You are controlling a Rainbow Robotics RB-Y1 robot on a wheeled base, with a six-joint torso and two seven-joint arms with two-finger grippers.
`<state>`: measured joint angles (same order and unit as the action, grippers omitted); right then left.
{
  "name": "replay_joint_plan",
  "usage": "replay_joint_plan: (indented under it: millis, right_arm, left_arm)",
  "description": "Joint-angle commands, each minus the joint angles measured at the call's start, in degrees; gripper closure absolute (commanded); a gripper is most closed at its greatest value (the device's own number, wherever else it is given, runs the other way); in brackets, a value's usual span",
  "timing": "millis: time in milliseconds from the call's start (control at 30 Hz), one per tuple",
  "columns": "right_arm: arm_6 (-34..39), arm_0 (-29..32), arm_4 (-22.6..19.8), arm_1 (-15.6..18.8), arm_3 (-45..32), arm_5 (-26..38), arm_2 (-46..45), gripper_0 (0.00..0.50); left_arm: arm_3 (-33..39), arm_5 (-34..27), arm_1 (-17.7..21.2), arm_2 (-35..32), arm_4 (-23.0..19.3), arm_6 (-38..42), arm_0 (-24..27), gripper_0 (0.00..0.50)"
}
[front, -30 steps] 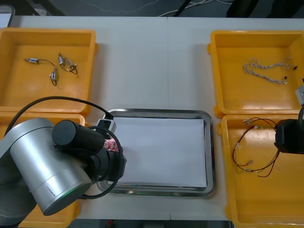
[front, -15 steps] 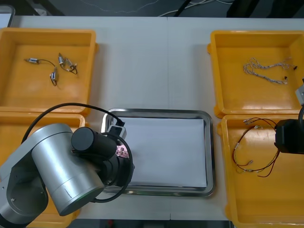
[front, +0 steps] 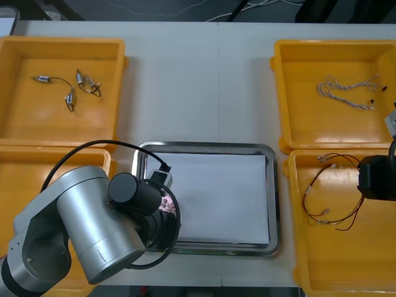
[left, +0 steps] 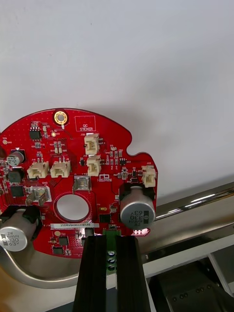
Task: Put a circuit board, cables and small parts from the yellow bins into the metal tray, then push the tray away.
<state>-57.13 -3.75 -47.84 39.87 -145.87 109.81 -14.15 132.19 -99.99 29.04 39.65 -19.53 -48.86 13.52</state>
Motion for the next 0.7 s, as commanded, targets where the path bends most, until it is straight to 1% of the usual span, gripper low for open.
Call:
replay_joint_plan:
  millis: [33,167,700]
  right_arm:
    - [2.0,0.7,0.1,2.1,-1.5,0.2,0.7,0.500]
    - [2.0,0.7,0.1,2.1,-1.5,0.2,0.7,0.500]
    - [2.0,0.7,0.1,2.1,-1.5,0.2,0.7,0.500]
  left_arm:
    - [-1.1,2.0,-0.7,1.7,0.3,6.1,1.8,0.500]
    - [-2.1,3.2,-0.8,2.2,0.8,6.1,1.9,0.500]
    - [-4.0,4.2,-1.0,2.9,1.1,6.2,2.1,0.500]
